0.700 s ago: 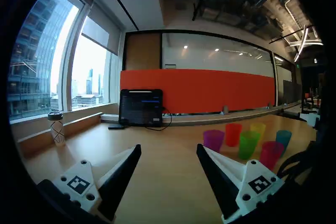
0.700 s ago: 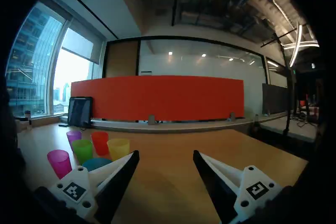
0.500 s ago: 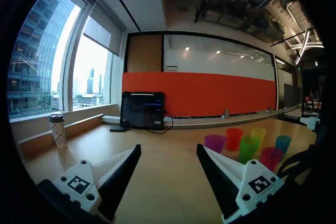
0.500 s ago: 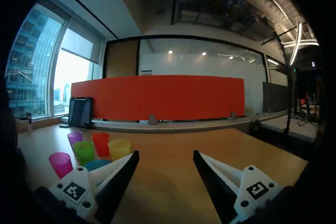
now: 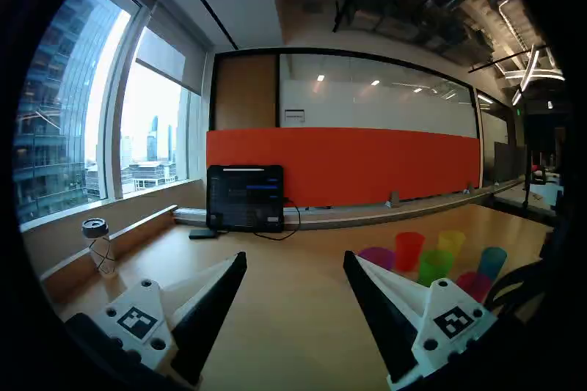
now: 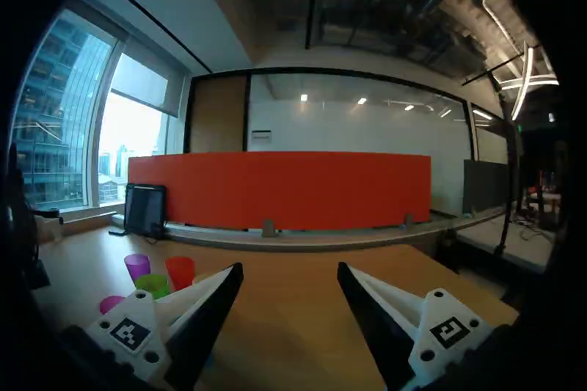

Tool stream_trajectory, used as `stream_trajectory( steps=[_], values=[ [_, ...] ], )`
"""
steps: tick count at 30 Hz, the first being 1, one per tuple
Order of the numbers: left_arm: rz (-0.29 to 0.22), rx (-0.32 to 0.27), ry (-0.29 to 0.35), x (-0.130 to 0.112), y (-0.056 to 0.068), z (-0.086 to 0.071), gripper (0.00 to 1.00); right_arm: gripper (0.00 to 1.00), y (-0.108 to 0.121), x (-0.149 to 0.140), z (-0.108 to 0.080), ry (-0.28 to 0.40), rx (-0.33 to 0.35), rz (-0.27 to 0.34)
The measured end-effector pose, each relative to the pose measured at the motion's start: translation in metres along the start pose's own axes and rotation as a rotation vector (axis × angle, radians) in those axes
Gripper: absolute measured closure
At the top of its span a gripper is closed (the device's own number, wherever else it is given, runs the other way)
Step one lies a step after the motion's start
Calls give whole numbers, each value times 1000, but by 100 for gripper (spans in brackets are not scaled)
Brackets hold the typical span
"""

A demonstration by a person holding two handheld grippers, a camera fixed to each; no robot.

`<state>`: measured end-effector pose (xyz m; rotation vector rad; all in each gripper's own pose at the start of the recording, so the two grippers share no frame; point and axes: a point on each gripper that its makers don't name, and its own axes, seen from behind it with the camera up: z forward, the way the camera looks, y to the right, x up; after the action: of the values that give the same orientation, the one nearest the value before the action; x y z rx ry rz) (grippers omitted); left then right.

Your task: Pour water

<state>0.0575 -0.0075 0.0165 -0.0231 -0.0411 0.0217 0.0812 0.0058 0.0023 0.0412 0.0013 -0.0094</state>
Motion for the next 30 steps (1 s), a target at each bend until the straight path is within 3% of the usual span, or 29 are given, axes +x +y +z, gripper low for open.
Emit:
stream_trajectory(
  steps=[14, 21, 30],
  values=[
    [7, -34, -42, 60, -2, 21, 1, 0, 3, 78, 16, 5, 16, -19],
    [8, -85, -17, 110, 8, 25, 2, 1, 0, 112, 21, 7, 37, -19],
    [25, -114, 8, 163, 8, 33, 2, 0, 0, 155, 26, 3, 57, -34]
  ],
)
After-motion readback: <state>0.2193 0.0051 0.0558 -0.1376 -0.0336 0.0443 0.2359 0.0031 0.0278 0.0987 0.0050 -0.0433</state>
